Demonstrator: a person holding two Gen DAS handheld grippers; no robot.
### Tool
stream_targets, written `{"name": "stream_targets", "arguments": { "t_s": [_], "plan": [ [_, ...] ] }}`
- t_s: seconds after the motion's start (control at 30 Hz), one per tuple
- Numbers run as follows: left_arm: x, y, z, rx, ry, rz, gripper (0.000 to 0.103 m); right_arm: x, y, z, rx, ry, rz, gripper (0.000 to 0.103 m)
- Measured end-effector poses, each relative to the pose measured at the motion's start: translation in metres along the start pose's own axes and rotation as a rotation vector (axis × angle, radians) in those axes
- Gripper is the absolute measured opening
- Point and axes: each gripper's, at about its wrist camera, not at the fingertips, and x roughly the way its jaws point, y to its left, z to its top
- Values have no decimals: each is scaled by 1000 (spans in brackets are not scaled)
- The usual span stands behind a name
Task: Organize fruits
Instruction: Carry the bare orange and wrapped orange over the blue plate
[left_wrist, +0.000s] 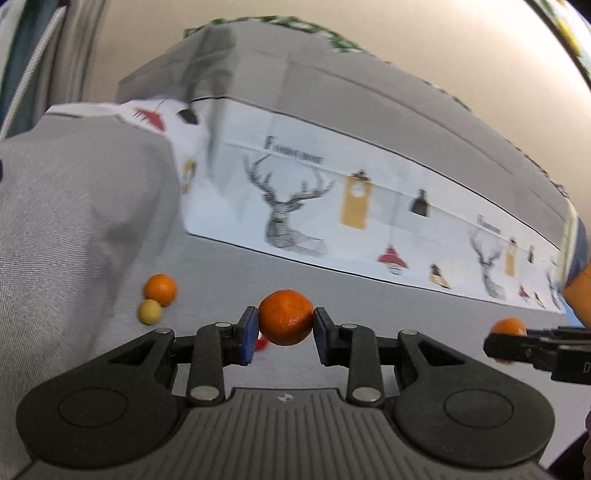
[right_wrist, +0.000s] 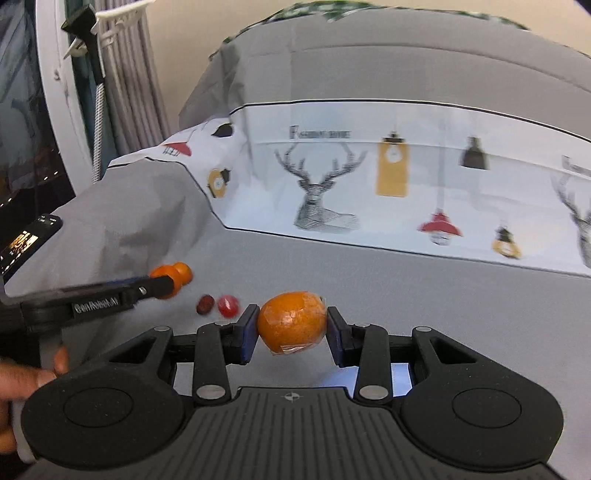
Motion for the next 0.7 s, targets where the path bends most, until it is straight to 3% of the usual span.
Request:
{"name": "stream_targets", "arguments": {
  "t_s": [0.27,0.43,0.6,0.7],
  "plan": [
    [-25,-24,-17,12,-1,-68,35,-31,-37,-76,99,25,-81,40],
    [-31,-49,-37,53,36,-113,35,-39,-47,-84,98,8,-111,40],
    [-19,-77,-52,200,63,-88,35,-32,-55,-88,120,18,-153,40],
    [-14,-76,-54,206,77,-82,35,-29,-53,-89,115,8,-166,40]
  ]
}}
